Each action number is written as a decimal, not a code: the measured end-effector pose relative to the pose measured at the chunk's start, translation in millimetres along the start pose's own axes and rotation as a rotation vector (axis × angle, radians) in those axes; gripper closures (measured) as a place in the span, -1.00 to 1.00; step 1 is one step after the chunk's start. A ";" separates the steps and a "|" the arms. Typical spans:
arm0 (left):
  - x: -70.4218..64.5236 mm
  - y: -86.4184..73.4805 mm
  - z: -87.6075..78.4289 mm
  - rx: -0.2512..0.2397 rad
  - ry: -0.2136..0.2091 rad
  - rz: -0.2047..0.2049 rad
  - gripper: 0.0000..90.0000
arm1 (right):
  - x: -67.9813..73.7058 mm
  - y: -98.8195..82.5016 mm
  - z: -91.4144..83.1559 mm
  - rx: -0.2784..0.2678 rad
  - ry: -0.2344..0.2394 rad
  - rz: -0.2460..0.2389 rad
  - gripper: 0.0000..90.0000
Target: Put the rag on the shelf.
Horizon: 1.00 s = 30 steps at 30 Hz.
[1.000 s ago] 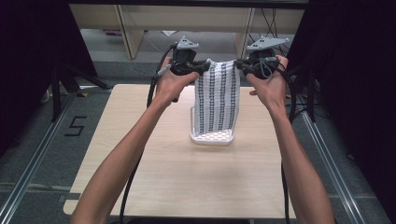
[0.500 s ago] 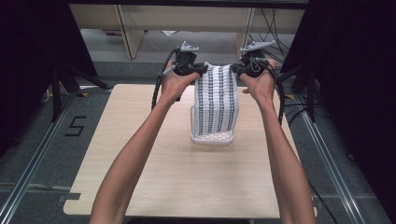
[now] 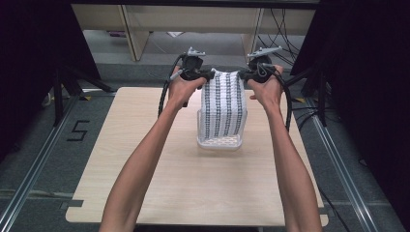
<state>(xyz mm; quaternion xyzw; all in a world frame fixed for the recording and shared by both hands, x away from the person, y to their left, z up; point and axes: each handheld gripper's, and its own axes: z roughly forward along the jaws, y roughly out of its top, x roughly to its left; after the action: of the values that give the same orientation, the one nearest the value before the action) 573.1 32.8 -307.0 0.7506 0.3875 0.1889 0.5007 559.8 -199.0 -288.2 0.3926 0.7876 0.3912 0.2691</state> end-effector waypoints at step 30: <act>17.4 -42.6 24.9 0.264 -0.011 -0.037 0.14 | -0.5 -27.9 27.8 0.125 0.047 0.067 0.68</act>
<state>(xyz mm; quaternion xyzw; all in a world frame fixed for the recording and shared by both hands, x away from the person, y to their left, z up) 584.0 39.6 -357.7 0.8037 0.4200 0.1230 0.4031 569.0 -198.9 -326.5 0.4255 0.8031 0.3592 0.2120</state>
